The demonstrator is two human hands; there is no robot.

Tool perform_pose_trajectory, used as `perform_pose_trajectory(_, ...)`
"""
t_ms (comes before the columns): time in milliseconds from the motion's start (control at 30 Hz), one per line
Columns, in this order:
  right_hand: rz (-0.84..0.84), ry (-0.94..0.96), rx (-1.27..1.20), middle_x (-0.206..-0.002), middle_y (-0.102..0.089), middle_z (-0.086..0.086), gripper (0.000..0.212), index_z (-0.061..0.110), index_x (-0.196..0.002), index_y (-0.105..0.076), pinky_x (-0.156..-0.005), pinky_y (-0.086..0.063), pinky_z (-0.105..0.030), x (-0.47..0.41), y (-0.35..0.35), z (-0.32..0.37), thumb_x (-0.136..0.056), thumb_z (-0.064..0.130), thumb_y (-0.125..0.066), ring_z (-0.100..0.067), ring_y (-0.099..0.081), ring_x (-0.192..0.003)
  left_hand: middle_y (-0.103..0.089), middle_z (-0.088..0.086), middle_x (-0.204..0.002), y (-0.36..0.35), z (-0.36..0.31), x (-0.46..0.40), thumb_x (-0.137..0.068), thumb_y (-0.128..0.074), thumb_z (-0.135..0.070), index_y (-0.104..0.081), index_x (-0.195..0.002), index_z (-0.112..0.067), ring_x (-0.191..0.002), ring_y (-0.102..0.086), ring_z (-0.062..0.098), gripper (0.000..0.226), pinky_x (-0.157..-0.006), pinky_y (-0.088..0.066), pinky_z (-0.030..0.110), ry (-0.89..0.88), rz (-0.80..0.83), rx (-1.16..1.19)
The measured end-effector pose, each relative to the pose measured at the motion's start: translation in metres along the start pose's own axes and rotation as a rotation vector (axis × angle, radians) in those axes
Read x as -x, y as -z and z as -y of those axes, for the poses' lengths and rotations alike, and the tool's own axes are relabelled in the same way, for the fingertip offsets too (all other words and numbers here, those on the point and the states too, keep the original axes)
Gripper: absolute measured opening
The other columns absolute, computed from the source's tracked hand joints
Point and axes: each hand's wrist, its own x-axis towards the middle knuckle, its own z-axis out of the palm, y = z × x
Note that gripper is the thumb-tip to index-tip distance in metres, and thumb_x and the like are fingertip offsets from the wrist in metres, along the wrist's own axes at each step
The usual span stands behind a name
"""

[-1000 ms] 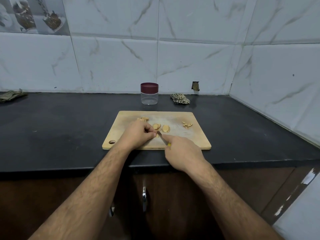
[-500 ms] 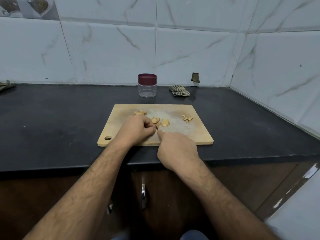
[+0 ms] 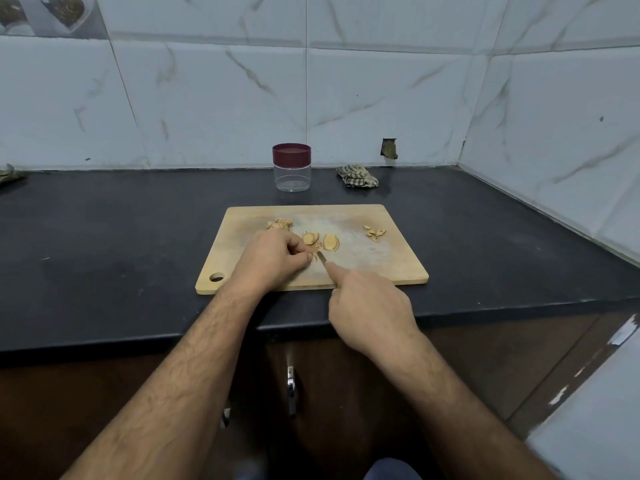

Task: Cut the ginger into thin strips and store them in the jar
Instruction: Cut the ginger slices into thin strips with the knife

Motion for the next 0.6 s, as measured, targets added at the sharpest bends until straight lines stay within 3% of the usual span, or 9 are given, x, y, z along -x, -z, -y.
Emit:
perform_pose_trajectory(167, 0.009, 0.024, 0.011, -0.118, -0.063, -0.001, 0.057, 0.035, -0.15, -0.032, -0.077, -0.048, -0.036, -0.003, 0.0, 0.003, -0.098, 0.018, -0.043, -0.022, -0.058, -0.105, -0.064, -0.019, -0.077, 0.0, -0.001, 0.001, -0.084, -0.073, -0.021, -0.079, -0.08, -0.018, -0.069, -0.053, -0.009, 0.009, -0.057, -0.033, 0.004, 0.001, -0.007, 0.001)
perform_pose_trajectory(300, 0.016, 0.029, 0.023, -0.115, -0.063, 0.0, 0.057, 0.036, -0.151, -0.031, -0.073, -0.046, -0.034, -0.005, -0.001, 0.004, -0.098, 0.019, -0.042, -0.021, -0.057, -0.102, -0.069, -0.014, -0.08, -0.001, 0.0, 0.001, -0.084, -0.073, -0.024, -0.079, -0.08, -0.02, -0.068, -0.053, -0.002, 0.008, -0.06, -0.035, 0.016, 0.006, -0.017, -0.007)
perform_pose_trajectory(467, 0.036, 0.031, 0.088, -0.111, -0.062, -0.003, 0.054, 0.033, -0.147, -0.036, -0.069, -0.041, -0.034, -0.009, 0.001, 0.012, -0.096, 0.017, -0.045, -0.021, -0.055, -0.096, -0.071, -0.013, -0.08, -0.001, 0.001, -0.001, -0.085, -0.073, -0.025, -0.079, -0.081, -0.021, -0.067, -0.053, -0.006, 0.008, -0.059, -0.035, 0.013, 0.005, -0.006, -0.001)
perform_pose_trajectory(600, 0.054, 0.018, 0.068, -0.117, -0.061, -0.003, 0.054, 0.032, -0.147, -0.039, -0.071, -0.039, -0.034, -0.011, 0.005, 0.014, -0.095, 0.016, -0.044, -0.023, -0.056, -0.105, -0.063, -0.022, -0.07, 0.0, 0.001, 0.0, -0.085, -0.073, -0.023, -0.08, -0.083, -0.021, -0.065, -0.051, -0.008, 0.007, -0.055, -0.032, 0.006, 0.007, -0.005, 0.007)
